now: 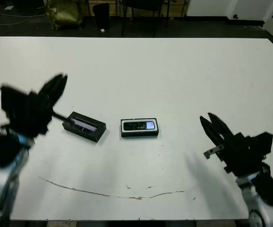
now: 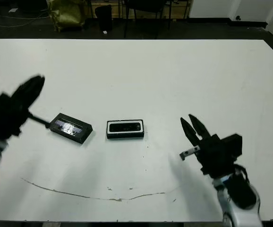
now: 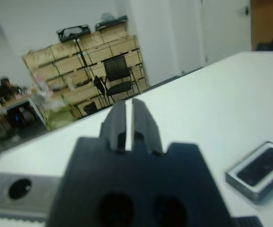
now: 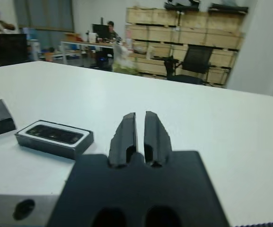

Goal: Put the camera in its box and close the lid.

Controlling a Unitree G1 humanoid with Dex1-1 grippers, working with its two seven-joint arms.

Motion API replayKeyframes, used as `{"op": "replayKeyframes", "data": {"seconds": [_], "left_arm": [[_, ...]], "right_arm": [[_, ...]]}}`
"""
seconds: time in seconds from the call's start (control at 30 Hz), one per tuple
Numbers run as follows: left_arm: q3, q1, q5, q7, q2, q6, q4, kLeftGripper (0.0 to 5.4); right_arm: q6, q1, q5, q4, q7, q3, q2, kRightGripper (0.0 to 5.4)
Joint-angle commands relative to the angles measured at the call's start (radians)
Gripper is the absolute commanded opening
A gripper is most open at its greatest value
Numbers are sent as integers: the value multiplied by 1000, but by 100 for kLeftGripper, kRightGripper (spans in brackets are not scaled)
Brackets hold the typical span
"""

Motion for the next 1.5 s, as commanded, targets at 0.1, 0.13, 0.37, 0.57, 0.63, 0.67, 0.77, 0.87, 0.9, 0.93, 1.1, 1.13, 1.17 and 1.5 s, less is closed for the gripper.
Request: {"op": "replayKeyframes", "data": {"seconds": [0.1,0.13,0.37,0.57,0.63,0.67,0.77,0.87,0.9,0.93,1.1,1.13,1.17,1.5], "left_arm": [[-182,-265,116,-176,164,155,135,0],[-220,-316,132,-224,187,173,162,0],[-564,-697,309,-626,200,68,496,0],[-745,-871,453,-829,91,-170,809,0],[-779,-895,487,-870,55,-221,886,0],[-788,-899,501,-883,39,-233,914,0],[-803,-900,531,-913,-2,-246,972,0],[-813,-884,556,-935,-25,-259,986,0],[-816,-877,566,-937,-27,-265,982,0],[-819,-870,574,-940,-28,-270,979,0],[-823,-835,609,-950,-32,-291,977,0],[-824,-828,616,-949,-33,-297,976,0],[-826,-822,624,-950,-34,-300,976,0],[-853,-798,691,-978,-36,-324,991,0]], "right_arm": [[6,21,-23,-3,-65,14,3,1],[8,19,-24,-6,-71,15,0,1],[13,2,-11,-13,-80,22,-20,1],[52,12,9,-36,-107,28,-15,1],[46,15,13,-35,-107,26,-17,1],[44,17,15,-36,-107,26,-19,1],[48,20,12,-40,-110,26,-23,1],[27,21,12,-26,-104,25,-22,1],[31,24,10,-29,-109,25,-21,1],[33,25,10,-32,-111,25,-20,1],[2,24,12,-15,-101,22,-23,1],[-8,23,13,-9,-98,21,-23,1],[-13,23,14,-7,-96,22,-23,1],[-9,28,28,-9,-94,19,-35,1]]}}
